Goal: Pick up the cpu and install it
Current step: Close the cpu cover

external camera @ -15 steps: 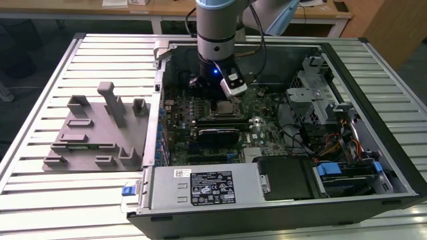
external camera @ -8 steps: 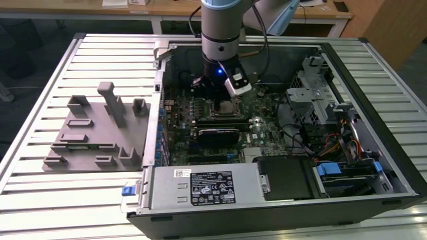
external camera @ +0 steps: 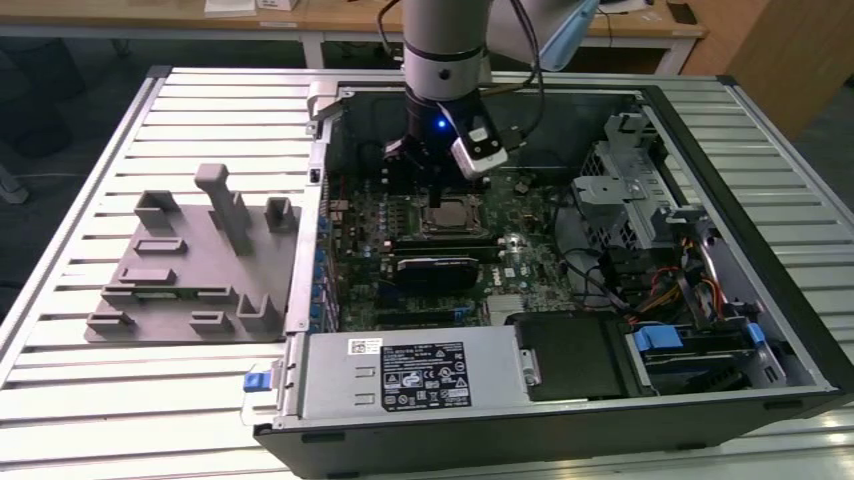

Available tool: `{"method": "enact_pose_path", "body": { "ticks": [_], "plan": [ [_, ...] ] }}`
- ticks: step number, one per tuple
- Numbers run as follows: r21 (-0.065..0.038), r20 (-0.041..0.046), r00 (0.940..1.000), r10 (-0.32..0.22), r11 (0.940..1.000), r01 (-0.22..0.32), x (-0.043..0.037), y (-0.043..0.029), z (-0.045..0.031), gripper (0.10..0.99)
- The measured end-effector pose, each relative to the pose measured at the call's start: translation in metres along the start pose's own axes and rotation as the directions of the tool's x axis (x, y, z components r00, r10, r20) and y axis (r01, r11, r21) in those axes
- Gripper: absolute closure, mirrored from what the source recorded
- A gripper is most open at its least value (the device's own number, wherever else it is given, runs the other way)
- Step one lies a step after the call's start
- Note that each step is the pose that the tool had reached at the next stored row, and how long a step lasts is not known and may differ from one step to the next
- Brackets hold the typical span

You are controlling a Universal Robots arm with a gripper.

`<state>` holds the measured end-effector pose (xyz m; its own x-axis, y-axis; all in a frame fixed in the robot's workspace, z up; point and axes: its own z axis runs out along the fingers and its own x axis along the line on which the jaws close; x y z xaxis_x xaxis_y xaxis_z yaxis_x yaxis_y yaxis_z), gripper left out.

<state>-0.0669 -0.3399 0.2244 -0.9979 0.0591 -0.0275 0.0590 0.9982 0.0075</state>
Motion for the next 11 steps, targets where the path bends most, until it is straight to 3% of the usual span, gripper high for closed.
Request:
{"method": "enact_pose_path", "body": {
  "ticks": [2,3,4,9,11],
  "plan": [
    [0.000,0.0001,1.0000,0.000,1.0000,0.000,0.0000,0.0000,0.0000,0.980],
    [0.000,-0.0005,1.0000,0.000,1.0000,0.000,-0.0090,0.0005,-0.0001,0.980],
    [0.000,-0.0005,1.0000,0.000,1.0000,0.000,-0.0117,0.0007,0.0001,0.980],
    [0.000,-0.0003,1.0000,0.000,1.0000,0.000,-0.0128,0.0008,-0.0001,0.980],
    [0.000,-0.0004,1.0000,0.000,1.0000,0.000,-0.0129,0.0008,-0.0035,0.980]
  ]
}}
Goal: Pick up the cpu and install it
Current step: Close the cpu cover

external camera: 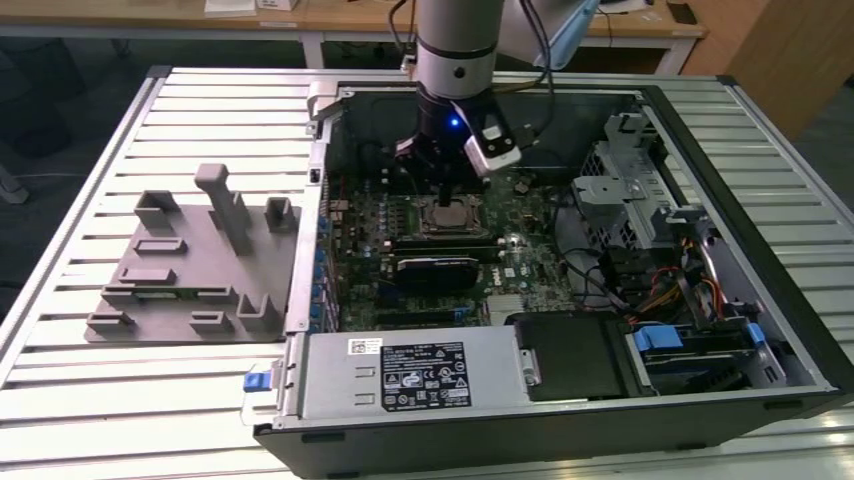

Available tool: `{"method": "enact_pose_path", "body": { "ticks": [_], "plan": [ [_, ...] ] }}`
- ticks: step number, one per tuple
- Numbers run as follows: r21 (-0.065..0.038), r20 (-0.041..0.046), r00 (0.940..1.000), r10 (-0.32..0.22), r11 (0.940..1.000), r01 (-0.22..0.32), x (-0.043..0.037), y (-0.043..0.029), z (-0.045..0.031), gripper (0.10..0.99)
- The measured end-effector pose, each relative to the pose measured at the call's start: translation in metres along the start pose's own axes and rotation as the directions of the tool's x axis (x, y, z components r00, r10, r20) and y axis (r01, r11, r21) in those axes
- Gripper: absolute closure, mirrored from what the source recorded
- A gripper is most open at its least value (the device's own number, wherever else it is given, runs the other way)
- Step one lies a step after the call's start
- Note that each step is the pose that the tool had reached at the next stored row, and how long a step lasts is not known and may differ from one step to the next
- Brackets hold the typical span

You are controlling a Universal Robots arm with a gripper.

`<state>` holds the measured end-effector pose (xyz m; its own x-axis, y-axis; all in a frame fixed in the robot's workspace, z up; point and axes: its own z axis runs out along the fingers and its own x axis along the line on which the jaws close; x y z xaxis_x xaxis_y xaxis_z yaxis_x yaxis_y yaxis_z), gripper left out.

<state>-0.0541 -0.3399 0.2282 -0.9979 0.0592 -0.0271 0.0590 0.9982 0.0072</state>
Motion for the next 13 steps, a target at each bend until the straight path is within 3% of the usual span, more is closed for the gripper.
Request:
{"method": "enact_pose_path", "body": {
  "ticks": [3,7,13],
  "plan": [
    [0.000,0.0000,1.0000,0.000,1.0000,0.000,-0.0001,0.0000,-0.0017,0.980],
    [0.000,-0.0004,1.0000,0.000,1.0000,0.000,-0.0125,0.0007,-0.0015,0.980],
    [0.000,-0.0003,1.0000,0.000,1.0000,0.000,-0.0128,0.0008,-0.0058,0.980]
  ]
}}
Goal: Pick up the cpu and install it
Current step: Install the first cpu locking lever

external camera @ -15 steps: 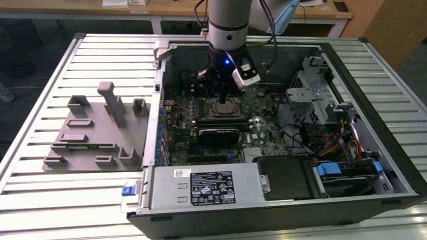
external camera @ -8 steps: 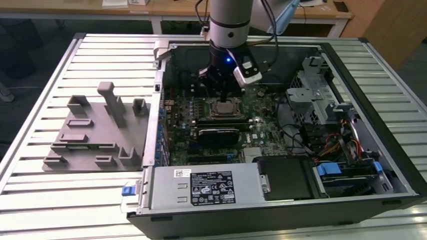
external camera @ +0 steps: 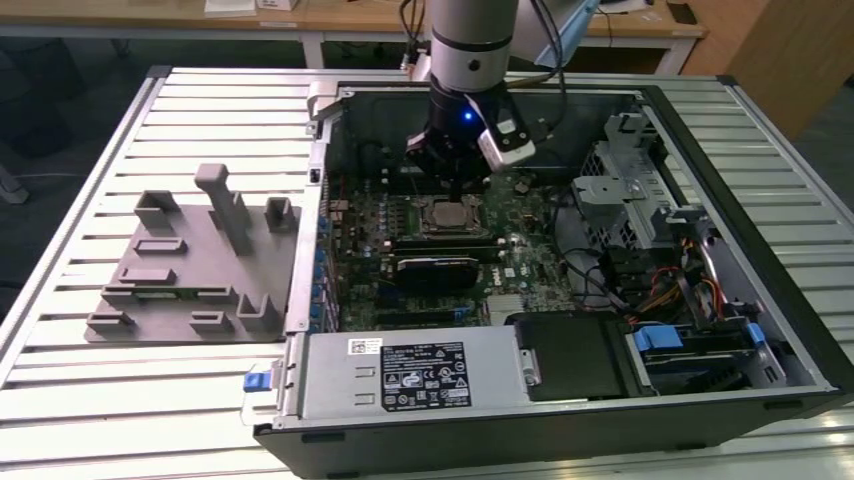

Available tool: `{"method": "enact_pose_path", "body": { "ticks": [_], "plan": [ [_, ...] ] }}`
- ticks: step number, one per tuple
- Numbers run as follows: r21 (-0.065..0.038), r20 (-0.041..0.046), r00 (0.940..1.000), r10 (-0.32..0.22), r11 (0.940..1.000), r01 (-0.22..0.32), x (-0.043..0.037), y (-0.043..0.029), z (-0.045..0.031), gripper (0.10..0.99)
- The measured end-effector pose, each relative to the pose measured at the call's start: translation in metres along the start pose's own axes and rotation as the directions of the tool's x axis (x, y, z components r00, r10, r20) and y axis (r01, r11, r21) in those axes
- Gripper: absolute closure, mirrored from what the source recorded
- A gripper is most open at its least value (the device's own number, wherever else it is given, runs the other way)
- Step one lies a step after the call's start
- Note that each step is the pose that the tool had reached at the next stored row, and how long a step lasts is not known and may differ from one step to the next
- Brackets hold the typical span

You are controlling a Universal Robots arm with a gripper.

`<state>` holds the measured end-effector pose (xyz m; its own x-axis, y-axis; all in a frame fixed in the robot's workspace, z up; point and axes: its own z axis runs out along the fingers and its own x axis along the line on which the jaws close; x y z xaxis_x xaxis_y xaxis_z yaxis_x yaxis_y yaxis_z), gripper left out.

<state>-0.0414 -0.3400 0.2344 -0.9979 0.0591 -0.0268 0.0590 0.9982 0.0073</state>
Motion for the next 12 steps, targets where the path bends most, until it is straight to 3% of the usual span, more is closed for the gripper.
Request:
{"method": "enact_pose_path", "body": {
  "ticks": [12],
  "plan": [
    [0.000,0.0000,1.0000,0.000,1.0000,0.000,0.0000,0.0000,-0.0008,0.980]
  ]
}}
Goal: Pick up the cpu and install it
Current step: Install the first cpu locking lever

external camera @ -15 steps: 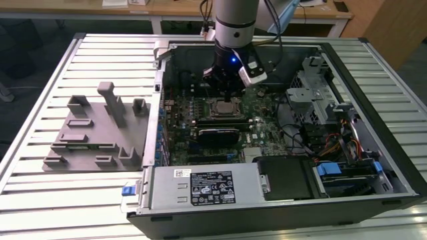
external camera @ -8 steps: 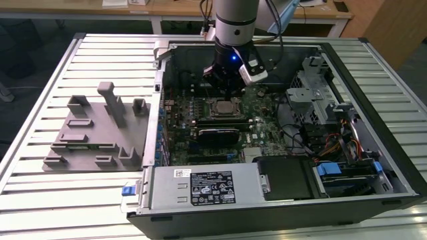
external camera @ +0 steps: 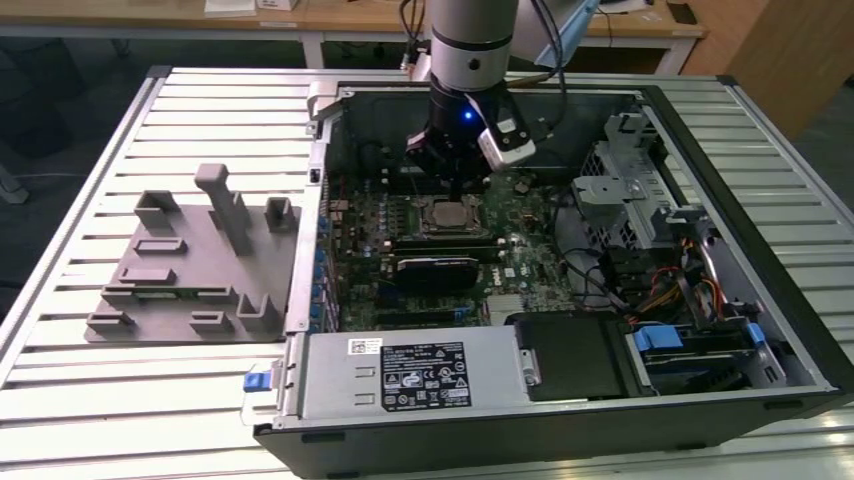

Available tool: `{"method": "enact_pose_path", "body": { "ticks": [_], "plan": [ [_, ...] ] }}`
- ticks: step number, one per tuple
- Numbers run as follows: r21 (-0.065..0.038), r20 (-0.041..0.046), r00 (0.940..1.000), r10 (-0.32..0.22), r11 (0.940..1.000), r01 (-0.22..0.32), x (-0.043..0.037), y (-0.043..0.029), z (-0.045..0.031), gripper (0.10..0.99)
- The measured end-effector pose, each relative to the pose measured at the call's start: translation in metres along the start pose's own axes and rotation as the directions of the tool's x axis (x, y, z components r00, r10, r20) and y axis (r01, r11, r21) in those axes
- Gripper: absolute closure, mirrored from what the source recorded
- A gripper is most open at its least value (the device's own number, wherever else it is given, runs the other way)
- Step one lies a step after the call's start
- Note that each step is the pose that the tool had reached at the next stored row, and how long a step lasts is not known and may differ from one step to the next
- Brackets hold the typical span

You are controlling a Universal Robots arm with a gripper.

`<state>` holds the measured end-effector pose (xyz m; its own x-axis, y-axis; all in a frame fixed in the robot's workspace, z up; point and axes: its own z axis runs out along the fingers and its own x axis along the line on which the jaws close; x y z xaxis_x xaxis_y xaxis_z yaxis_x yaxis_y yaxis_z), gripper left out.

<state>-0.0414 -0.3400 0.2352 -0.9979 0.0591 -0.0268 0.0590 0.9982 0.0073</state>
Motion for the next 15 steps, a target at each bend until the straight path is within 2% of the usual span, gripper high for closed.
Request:
{"method": "enact_pose_path", "body": {
  "ticks": [2,15],
  "plan": [
    [0.000,0.0000,1.0000,0.000,1.0000,0.000,0.0058,-0.0004,-0.0003,0.980],
    [0.000,0.0001,1.0000,0.000,1.0000,0.000,0.0203,-0.0012,-0.0007,0.980]
  ]
}}
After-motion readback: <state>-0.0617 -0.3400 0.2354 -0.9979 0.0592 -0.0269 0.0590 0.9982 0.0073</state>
